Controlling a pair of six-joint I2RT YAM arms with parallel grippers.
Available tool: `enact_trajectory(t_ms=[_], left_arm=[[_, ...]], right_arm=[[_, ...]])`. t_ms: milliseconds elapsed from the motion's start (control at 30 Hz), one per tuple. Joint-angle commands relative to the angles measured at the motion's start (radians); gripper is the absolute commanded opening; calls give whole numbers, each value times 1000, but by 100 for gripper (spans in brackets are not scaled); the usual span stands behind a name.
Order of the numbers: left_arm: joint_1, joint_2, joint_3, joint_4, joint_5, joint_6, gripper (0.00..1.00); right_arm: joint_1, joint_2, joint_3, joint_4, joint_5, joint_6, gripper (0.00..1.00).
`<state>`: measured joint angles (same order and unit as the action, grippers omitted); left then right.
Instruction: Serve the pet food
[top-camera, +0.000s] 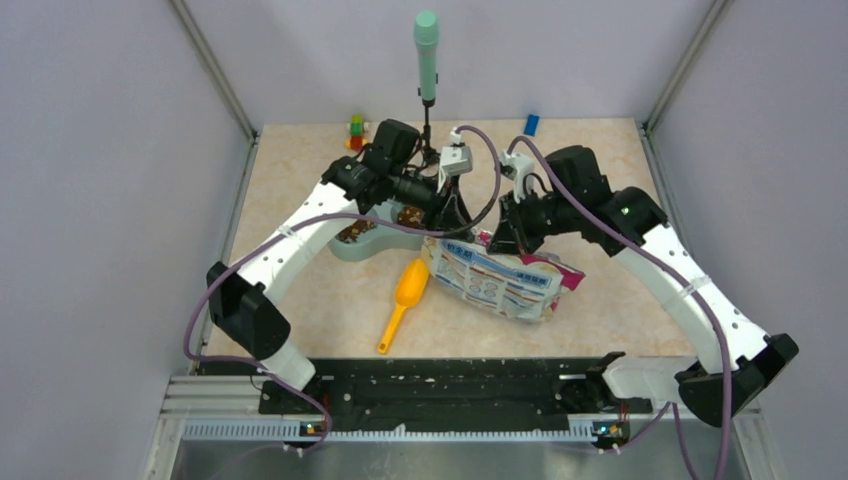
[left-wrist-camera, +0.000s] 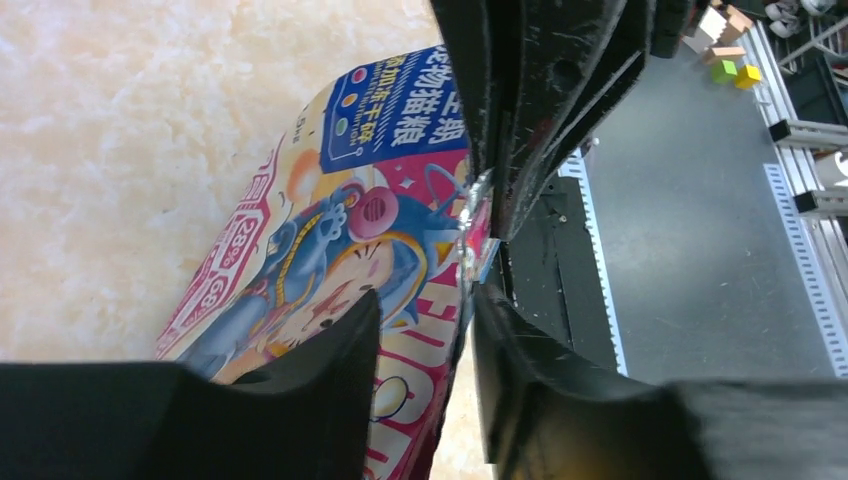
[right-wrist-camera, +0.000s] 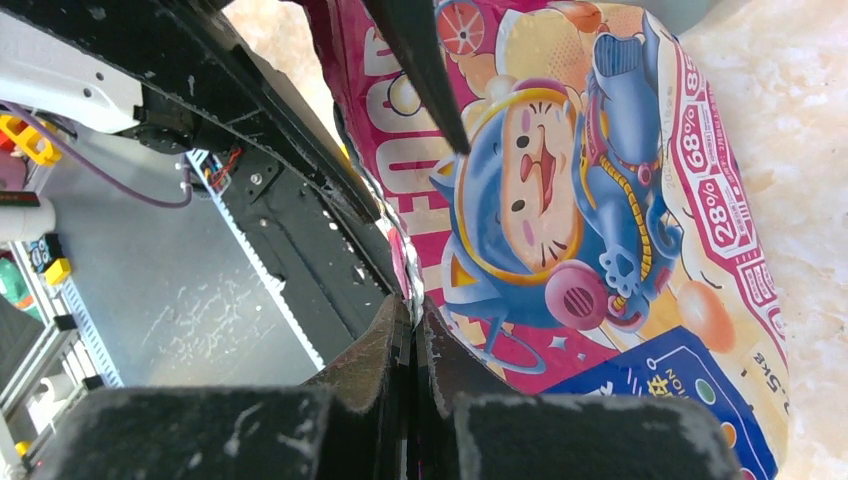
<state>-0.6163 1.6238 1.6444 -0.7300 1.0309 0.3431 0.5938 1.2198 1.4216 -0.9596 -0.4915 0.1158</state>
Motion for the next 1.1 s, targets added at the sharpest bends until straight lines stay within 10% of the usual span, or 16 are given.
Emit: enact_trajectory(t_ms=[0, 67, 233, 333, 400, 467, 533, 733, 833, 933, 1000, 1067], left_arm=[[-28, -13, -43, 78, 113, -94, 34], [-40, -1, -40, 68, 127, -94, 0], [-30, -32, -76, 75, 34, -105, 0], [-16, -90, -147, 205, 28, -155, 0], [-8, -122, -183, 261, 25, -173, 0], [-1, -139, -202, 291, 21, -189, 0], [5, -135, -204, 287, 17, -187, 0], [12, -121, -199, 265, -9, -189, 0], [16, -119, -197, 265, -18, -189, 0], [23, -117, -194, 262, -20, -185, 0], [26, -117, -193, 258, -27, -182, 0], [30, -113, -192, 253, -29, -182, 0]], right_arm=[[8, -32, 15, 36, 36, 10, 0], [8, -36, 16, 43, 44, 7, 0], [6, -42, 43, 13, 45, -25, 0], [6, -33, 59, -45, 73, -49, 34], [6, -43, 49, -58, 116, -56, 37], [4, -63, 37, -57, 183, -62, 33], [-2, -84, 31, -43, 214, -64, 0], [-5, -146, 49, 5, 202, -68, 0], [-5, -133, 89, -74, 269, -76, 35], [-5, -149, 102, -110, 317, -90, 42], [-5, -168, 102, -113, 338, -100, 34], [-6, -183, 98, -113, 355, -102, 0]])
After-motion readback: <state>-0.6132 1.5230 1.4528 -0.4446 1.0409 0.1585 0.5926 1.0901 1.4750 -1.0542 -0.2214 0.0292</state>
